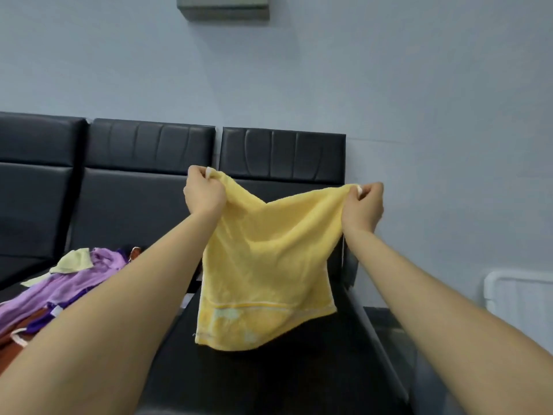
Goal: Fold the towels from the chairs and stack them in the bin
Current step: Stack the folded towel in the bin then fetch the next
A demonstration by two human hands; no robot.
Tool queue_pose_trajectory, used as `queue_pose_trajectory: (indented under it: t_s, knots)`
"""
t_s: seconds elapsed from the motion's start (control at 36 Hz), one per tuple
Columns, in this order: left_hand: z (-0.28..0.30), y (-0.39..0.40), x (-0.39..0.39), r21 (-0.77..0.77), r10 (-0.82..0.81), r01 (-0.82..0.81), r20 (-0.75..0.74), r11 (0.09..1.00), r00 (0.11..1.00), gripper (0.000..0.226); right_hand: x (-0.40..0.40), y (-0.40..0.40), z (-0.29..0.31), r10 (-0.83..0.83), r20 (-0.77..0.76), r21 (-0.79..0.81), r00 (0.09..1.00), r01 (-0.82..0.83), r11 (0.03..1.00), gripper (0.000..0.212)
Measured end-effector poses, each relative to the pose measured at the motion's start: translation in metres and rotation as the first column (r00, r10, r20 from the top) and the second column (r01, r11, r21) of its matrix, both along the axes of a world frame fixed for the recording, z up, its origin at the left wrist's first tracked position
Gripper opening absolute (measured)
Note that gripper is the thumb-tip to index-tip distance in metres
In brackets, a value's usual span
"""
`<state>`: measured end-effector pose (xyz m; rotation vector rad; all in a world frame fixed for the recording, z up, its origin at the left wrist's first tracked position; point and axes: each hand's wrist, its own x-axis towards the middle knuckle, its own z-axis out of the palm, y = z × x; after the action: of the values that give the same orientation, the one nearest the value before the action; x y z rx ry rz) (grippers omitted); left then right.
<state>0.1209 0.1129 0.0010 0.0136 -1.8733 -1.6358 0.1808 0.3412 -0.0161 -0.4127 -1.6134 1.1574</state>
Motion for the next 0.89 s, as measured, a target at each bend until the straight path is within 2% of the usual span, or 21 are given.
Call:
queue_pose_trajectory:
  t_s: [0.11,0.31,0.44,0.5,0.53,0.61,0.64,0.69,0.81,0.89]
  knots:
    - [0.008,0.0,0.002,-0.025,-0.006,0.005,-0.012,1.0,1.0,0.022,0.005,0.005,0.01,0.004,-0.021,-0.034,1.0,-0.005,0.999,0.005]
    - [0.017,0.001,0.001,-0.051,-0.037,0.033,-0.067,0.998,0.997,0.027,0.013,0.012,0.019,-0.019,-0.016,0.031,1.0,0.019,0.999,0.014]
    - [0.022,0.006,0.004,-0.069,-0.045,0.047,0.03,0.997,0.999,0.045,0.013,0.016,0.019,-0.03,0.007,-0.022,1.0,0.031,0.999,0.015]
    - [0.022,0.009,0.004,-0.172,-0.082,0.096,0.084,0.98,0.993,0.053,0.013,0.018,0.017,-0.042,0.037,-0.023,0.998,0.043,0.999,0.015]
    - [0.021,0.01,0.005,-0.272,-0.095,0.124,0.117,0.954,0.989,0.057,0.014,0.018,0.016,-0.05,0.054,-0.016,0.997,0.051,0.999,0.014]
    - [0.015,0.016,0.008,-0.615,-0.062,0.178,0.205,0.768,0.977,0.06,0.013,0.019,0.01,-0.051,0.095,-0.02,0.994,0.054,0.998,0.013]
    - [0.013,0.018,0.008,-0.689,-0.037,0.165,0.197,0.706,0.98,0.057,0.013,0.019,0.009,-0.044,0.103,-0.028,0.994,0.047,0.999,0.012]
    - [0.009,0.02,0.011,-0.758,0.013,0.103,0.146,0.644,0.989,0.05,0.013,0.018,0.006,-0.027,0.111,-0.049,0.993,0.033,0.998,0.012]
    - [0.0,0.015,0.007,-0.773,0.111,-0.097,-0.035,0.627,0.993,0.021,0.012,0.018,0.002,-0.015,0.124,-0.061,0.992,0.023,0.998,0.013]
    - [-0.008,0.011,0.001,-0.736,0.153,-0.203,-0.135,0.646,0.979,0.028,0.014,0.02,0.0,-0.023,0.129,-0.065,0.991,0.032,0.997,0.012]
